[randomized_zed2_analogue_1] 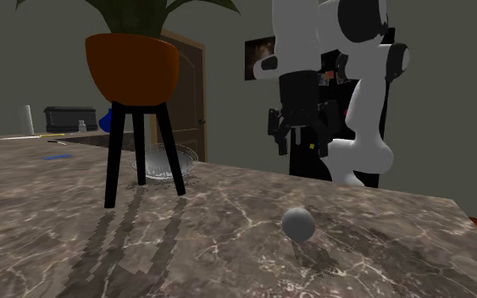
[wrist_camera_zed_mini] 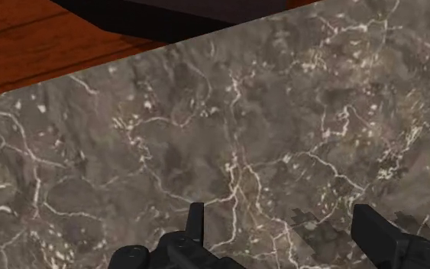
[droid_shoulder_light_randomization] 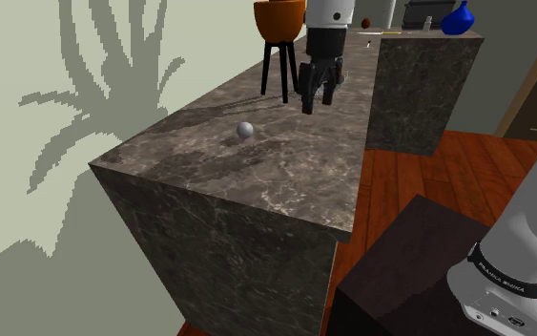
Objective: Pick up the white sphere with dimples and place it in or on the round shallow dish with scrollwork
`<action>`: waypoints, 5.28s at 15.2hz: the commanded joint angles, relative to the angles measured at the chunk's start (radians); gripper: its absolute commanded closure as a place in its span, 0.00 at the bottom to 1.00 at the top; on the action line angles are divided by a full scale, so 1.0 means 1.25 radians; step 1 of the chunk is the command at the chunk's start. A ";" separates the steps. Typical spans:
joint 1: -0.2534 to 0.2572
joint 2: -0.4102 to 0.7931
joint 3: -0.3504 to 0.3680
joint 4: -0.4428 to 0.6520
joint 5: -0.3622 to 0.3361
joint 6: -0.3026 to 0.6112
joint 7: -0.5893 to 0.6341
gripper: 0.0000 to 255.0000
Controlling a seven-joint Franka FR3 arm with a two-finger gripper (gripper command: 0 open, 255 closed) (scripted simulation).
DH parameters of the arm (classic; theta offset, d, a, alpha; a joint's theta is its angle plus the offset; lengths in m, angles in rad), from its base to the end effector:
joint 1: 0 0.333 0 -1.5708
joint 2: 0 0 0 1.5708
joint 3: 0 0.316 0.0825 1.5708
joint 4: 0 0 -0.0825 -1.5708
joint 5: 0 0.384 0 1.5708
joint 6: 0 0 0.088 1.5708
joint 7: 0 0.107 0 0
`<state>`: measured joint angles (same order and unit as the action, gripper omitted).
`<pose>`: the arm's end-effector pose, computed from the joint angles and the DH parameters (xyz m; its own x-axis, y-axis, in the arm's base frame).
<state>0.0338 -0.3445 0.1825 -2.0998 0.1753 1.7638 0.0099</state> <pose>0.4383 0.1215 0.5603 0.9868 0.1619 0.0013 0.1610 -0.9807 -0.1106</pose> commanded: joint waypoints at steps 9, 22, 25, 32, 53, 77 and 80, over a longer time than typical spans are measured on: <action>0.033 0.278 0.062 0.250 -0.023 0.084 0.068 0.00; 0.054 0.376 0.078 0.280 -0.043 0.167 0.090 0.00; 0.054 0.376 0.078 0.280 -0.043 0.167 0.090 0.00; 0.054 0.376 0.078 0.280 -0.043 0.167 0.090 1.00; 0.055 0.379 0.078 0.444 -0.050 0.006 0.111 1.00; -0.116 0.381 -0.048 0.553 -0.014 -0.143 -0.169 1.00; -0.146 0.403 -0.070 0.586 -0.011 -0.163 -0.220 1.00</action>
<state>-0.1342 0.1553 0.1056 -1.3755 0.1596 1.5691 -0.2398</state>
